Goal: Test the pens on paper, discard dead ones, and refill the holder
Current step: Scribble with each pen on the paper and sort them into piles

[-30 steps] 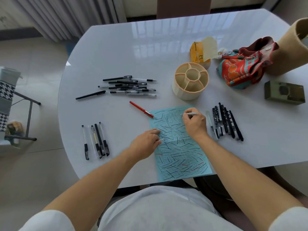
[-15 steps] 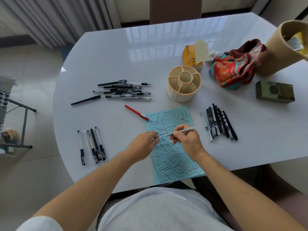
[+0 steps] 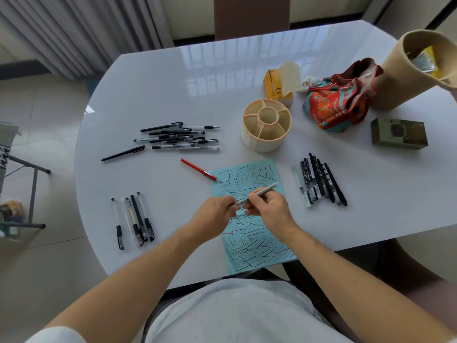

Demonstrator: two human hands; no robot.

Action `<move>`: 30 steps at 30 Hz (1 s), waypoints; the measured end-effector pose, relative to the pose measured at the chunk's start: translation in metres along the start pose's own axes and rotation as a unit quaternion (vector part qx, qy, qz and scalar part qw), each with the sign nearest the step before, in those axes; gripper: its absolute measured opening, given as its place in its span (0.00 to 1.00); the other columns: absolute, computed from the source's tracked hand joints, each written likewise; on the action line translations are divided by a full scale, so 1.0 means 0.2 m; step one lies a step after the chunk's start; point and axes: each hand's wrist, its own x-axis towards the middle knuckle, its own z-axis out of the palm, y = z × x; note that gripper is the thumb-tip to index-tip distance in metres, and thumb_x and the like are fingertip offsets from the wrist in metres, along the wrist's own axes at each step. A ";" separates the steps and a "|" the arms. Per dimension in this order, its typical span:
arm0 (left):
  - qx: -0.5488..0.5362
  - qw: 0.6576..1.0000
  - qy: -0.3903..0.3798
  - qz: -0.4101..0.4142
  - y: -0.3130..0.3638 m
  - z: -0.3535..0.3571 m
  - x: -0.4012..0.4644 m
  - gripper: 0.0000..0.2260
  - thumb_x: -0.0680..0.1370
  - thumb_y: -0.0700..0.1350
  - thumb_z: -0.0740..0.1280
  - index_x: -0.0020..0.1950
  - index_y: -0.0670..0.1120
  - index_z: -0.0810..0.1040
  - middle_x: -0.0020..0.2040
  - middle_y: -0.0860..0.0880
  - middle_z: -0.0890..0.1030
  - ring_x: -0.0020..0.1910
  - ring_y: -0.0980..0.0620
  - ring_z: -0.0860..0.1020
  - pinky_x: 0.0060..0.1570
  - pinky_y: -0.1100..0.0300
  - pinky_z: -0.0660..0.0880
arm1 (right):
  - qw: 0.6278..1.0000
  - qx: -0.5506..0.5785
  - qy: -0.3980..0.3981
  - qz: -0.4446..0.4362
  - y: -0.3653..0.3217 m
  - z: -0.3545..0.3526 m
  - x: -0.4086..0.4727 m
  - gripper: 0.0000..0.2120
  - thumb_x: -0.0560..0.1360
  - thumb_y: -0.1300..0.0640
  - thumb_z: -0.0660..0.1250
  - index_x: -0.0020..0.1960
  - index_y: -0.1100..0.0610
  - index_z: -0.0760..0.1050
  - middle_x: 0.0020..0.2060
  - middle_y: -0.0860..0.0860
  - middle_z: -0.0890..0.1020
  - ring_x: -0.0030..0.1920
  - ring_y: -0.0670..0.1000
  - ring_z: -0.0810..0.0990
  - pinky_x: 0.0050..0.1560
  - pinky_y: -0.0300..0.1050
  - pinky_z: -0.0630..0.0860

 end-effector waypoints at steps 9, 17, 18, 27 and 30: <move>0.052 0.999 0.000 -0.010 -0.08 0.01 0.00 0.19 0.83 0.52 0.61 0.74 0.50 0.70 0.71 0.51 0.75 0.71 0.51 0.71 0.71 0.53 0.68 | 0.932 -0.344 0.112 0.003 -0.14 -0.28 0.20 0.04 0.84 0.56 0.62 0.57 0.56 0.72 0.50 0.55 0.82 0.40 0.51 0.82 0.38 0.45 0.81; 0.118 0.993 -0.027 -0.009 -0.28 0.08 -0.14 0.19 0.82 0.49 0.63 0.73 0.50 0.71 0.75 0.49 0.69 0.76 0.49 0.64 0.75 0.51 0.64 | 0.771 -0.621 0.140 -0.002 -0.03 -0.51 0.25 0.10 0.83 0.58 0.61 0.61 0.59 0.76 0.56 0.58 0.80 0.47 0.60 0.80 0.42 0.47 0.73; 0.120 0.992 -0.027 -0.011 -0.30 0.08 -0.16 0.19 0.82 0.48 0.63 0.73 0.49 0.71 0.76 0.49 0.68 0.77 0.48 0.63 0.75 0.51 0.63 | 0.764 -0.627 0.155 -0.012 -0.02 -0.50 0.24 0.10 0.82 0.60 0.61 0.61 0.60 0.76 0.56 0.58 0.79 0.46 0.61 0.81 0.40 0.47 0.72; 0.117 0.990 -0.064 -0.055 -0.42 0.04 -0.27 0.18 0.82 0.48 0.62 0.73 0.52 0.72 0.82 0.50 0.56 0.81 0.51 0.54 0.77 0.52 0.59 | 0.821 -0.545 0.032 -0.168 -0.09 0.18 0.34 0.13 0.80 0.57 0.66 0.64 0.56 0.79 0.59 0.54 0.80 0.53 0.59 0.81 0.49 0.51 0.79; 0.105 0.990 -0.080 -0.051 -0.44 0.03 -0.30 0.16 0.82 0.48 0.62 0.71 0.51 0.74 0.83 0.51 0.54 0.81 0.52 0.53 0.77 0.53 0.58 | 0.827 -0.533 -0.024 -0.179 -0.13 0.48 0.43 0.14 0.81 0.54 0.66 0.65 0.55 0.77 0.60 0.54 0.79 0.54 0.57 0.81 0.54 0.53 0.79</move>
